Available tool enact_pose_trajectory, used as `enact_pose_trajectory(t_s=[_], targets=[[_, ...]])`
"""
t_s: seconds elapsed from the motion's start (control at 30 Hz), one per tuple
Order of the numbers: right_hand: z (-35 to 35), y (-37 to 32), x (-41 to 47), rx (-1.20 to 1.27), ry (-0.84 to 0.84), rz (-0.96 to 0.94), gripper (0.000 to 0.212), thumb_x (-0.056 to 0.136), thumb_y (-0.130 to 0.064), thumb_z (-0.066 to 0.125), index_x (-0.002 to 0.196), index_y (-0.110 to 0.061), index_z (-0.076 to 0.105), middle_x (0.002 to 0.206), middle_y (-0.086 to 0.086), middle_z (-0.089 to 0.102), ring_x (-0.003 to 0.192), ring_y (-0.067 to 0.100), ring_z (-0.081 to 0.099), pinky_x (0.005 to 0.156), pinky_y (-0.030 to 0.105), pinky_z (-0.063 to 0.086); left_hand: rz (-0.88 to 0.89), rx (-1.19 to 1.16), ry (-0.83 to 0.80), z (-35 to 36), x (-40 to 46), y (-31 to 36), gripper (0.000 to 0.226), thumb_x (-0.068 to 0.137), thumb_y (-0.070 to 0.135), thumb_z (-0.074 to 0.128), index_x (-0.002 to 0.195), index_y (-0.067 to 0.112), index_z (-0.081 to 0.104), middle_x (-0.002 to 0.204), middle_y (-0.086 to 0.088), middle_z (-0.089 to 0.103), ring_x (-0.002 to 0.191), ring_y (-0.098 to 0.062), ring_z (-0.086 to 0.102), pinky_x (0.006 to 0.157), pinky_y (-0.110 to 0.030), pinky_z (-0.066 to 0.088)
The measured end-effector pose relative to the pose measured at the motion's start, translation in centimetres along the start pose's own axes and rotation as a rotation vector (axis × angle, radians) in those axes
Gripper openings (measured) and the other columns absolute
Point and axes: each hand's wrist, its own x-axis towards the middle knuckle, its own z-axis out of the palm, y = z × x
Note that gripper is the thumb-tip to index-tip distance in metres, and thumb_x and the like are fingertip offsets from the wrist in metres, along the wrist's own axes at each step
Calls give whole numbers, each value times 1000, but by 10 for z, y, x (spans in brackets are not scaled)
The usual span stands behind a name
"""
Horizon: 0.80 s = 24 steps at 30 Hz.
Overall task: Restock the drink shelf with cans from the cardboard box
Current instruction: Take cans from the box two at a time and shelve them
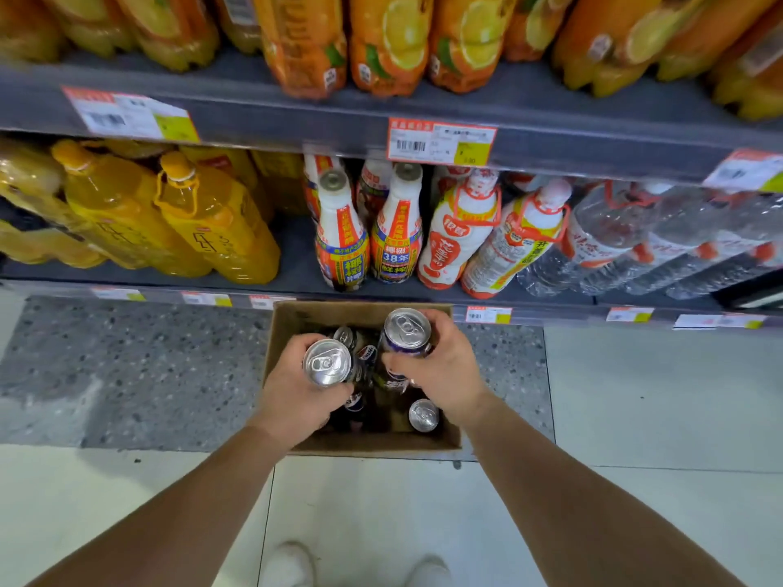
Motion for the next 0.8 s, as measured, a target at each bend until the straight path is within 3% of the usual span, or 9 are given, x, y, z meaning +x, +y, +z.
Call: enact_pose_trajectory(t_s=[0.1, 0.23, 0.33, 0.47, 0.53, 0.63, 0.73, 0.8], targets=[[-6, -22, -9, 140, -17, 6, 55, 65, -4, 86, 104, -32, 58, 105, -6, 70, 101, 11, 65, 89, 25, 53, 15, -99, 33, -11, -11, 30, 49, 72, -3, 75, 107, 22, 52, 96, 6, 62, 86, -5, 59, 60, -8, 44], [-17, -59, -22, 209, -85, -25, 58, 67, 0, 82, 114, -25, 58, 110, -2, 69, 105, 12, 63, 93, 32, 52, 46, -119, 74, -28, -23, 76, 61, 69, 4, 80, 118, 22, 49, 103, 10, 61, 92, -5, 59, 79, -18, 44], [-24, -92, -30, 236, -121, -49, 55, 68, -5, 81, 112, -31, 60, 110, -5, 69, 105, 10, 63, 95, 35, 52, 71, -122, 86, -44, -30, 113, 59, 68, 7, 81, 115, 25, 49, 100, 13, 62, 91, -4, 60, 75, -18, 45], [-31, -137, -42, 272, -142, -73, 58, 69, -12, 80, 120, -27, 58, 113, -4, 68, 106, 9, 62, 87, 25, 51, 119, -155, 43, -64, -39, 159, 54, 69, 0, 78, 112, 23, 53, 99, 13, 64, 86, 4, 59, 61, -4, 43], [-36, -161, -48, 278, -130, -84, 61, 69, -16, 79, 125, -22, 55, 115, -2, 67, 106, 9, 62, 89, 23, 50, 133, -189, 33, -74, -43, 178, 54, 69, -3, 77, 113, 21, 56, 99, 10, 66, 88, -1, 61, 64, -7, 44], [-47, -193, -60, 251, -99, -110, 63, 72, -15, 81, 128, -15, 52, 117, 0, 66, 108, 11, 62, 97, 27, 48, 155, -227, 10, -92, -59, 207, 49, 75, 0, 74, 112, 25, 54, 94, 15, 64, 77, 8, 59, 58, -2, 42], [-66, -230, -79, 222, -70, -123, 56, 78, -7, 79, 128, -11, 53, 111, -5, 68, 99, -2, 64, 85, 15, 48, 210, -243, -64, -113, -81, 236, 40, 80, 3, 71, 114, 18, 56, 84, 4, 68, 57, 3, 60, 54, -5, 44], [-79, -255, -94, 203, -50, -136, 52, 79, -4, 78, 125, -11, 55, 107, -6, 68, 92, -4, 64, 80, 13, 48, 232, -245, -104, -128, -95, 254, 38, 80, 5, 72, 111, 21, 58, 84, 3, 69, 57, 2, 61, 59, -8, 47]])
